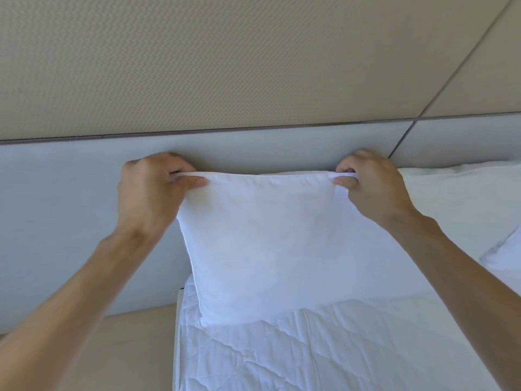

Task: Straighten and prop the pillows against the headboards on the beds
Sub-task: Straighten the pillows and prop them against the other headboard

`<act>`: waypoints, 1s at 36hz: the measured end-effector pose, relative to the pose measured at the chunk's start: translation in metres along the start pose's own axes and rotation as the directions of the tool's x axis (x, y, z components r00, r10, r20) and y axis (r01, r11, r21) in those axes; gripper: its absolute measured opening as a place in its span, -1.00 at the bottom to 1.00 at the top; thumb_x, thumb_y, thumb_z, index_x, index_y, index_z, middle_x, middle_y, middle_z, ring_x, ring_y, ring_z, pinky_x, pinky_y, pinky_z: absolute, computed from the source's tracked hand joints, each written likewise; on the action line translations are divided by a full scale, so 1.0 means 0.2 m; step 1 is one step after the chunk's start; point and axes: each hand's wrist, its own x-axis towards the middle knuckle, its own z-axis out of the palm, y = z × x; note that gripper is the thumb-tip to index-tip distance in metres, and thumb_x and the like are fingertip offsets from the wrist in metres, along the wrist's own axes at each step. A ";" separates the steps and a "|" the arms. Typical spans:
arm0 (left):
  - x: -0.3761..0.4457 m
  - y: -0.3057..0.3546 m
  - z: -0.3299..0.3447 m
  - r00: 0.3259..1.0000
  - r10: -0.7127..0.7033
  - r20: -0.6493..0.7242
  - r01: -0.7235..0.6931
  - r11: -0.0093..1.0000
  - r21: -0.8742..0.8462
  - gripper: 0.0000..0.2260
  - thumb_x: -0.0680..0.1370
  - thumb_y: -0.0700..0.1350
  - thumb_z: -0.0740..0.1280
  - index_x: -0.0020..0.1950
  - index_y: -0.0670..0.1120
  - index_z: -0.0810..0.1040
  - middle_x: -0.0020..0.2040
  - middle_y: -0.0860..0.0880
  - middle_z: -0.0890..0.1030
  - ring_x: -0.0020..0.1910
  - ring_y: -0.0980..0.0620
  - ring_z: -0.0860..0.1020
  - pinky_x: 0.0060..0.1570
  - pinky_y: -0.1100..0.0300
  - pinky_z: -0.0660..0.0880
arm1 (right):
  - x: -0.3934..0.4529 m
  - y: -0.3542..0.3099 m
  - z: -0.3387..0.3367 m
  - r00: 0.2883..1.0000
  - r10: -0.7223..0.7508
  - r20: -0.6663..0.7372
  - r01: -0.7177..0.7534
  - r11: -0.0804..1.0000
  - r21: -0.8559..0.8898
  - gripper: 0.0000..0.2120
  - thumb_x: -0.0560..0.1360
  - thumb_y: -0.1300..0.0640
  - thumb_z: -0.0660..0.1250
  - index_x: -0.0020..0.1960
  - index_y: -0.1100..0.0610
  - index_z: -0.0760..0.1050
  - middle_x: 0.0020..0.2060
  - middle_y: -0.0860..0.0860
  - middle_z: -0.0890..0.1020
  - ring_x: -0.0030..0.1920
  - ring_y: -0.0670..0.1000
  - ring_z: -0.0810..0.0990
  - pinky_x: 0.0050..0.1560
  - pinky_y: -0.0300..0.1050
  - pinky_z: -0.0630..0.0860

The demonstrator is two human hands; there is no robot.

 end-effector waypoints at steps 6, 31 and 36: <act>-0.02 0.04 -0.03 0.994 -0.088 -0.067 0.102 0.966 0.237 -0.93 0.45 0.01 0.45 -0.22 0.07 0.64 -0.24 0.04 0.64 -0.10 -0.10 0.52 -0.12 0.05 0.40 | 0.02 -0.01 -0.01 0.997 -0.038 -0.070 0.046 0.991 0.122 -0.92 0.46 0.19 0.45 -0.18 0.11 0.57 -0.23 -0.08 0.50 -0.08 0.05 0.48 -0.07 -0.04 0.40; 0.05 0.73 0.74 0.891 0.139 0.431 -0.337 0.841 0.424 -0.86 0.53 -0.03 0.36 -0.10 -0.07 0.47 -0.06 -0.03 0.56 -0.03 -0.15 0.51 -0.10 0.09 0.30 | 0.00 0.69 -0.29 0.990 0.099 0.101 -0.098 0.995 -0.019 -0.83 0.44 0.16 0.48 -0.26 0.03 0.51 -0.24 -0.03 0.59 -0.12 0.10 0.55 -0.02 0.00 0.45; 0.01 0.74 0.74 0.904 0.205 0.375 -0.385 0.773 0.505 -0.84 0.54 0.01 0.34 -0.09 -0.05 0.44 -0.05 0.01 0.57 -0.06 -0.14 0.55 -0.14 0.10 0.35 | -0.01 0.74 -0.27 0.996 0.035 0.087 -0.041 0.997 0.065 -0.85 0.40 0.12 0.49 -0.24 -0.01 0.52 -0.24 -0.08 0.59 -0.11 0.02 0.51 -0.07 -0.07 0.41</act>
